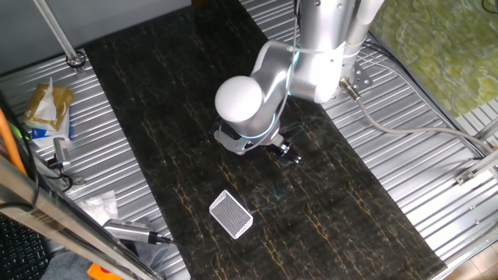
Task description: Push the soccer ball into the goal
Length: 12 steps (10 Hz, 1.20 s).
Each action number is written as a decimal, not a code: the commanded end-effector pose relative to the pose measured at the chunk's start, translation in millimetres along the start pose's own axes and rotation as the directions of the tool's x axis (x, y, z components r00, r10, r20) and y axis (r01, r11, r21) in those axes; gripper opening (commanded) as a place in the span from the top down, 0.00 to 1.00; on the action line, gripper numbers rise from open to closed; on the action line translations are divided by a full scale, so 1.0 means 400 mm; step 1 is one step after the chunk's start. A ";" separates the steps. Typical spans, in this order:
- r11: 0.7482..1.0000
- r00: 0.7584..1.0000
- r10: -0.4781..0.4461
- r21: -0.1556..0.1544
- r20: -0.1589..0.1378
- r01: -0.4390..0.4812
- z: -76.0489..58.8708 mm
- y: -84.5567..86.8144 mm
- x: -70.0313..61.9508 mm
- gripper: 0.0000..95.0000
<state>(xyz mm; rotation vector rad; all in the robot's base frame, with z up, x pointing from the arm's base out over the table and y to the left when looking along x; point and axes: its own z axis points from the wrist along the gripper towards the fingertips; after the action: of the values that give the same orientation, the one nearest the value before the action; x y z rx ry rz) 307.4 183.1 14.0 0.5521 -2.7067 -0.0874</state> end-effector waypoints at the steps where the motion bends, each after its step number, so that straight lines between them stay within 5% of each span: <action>1: 1.000 1.000 0.027 -0.004 -0.012 -0.027 0.005 0.005 0.002 0.20; 12: 0.999 0.999 0.044 -0.006 -0.007 -0.044 0.015 0.014 0.009 0.20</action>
<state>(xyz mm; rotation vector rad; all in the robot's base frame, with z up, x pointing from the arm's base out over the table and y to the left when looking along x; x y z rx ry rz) 300.1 186.7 10.8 0.4896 -2.7089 -0.0824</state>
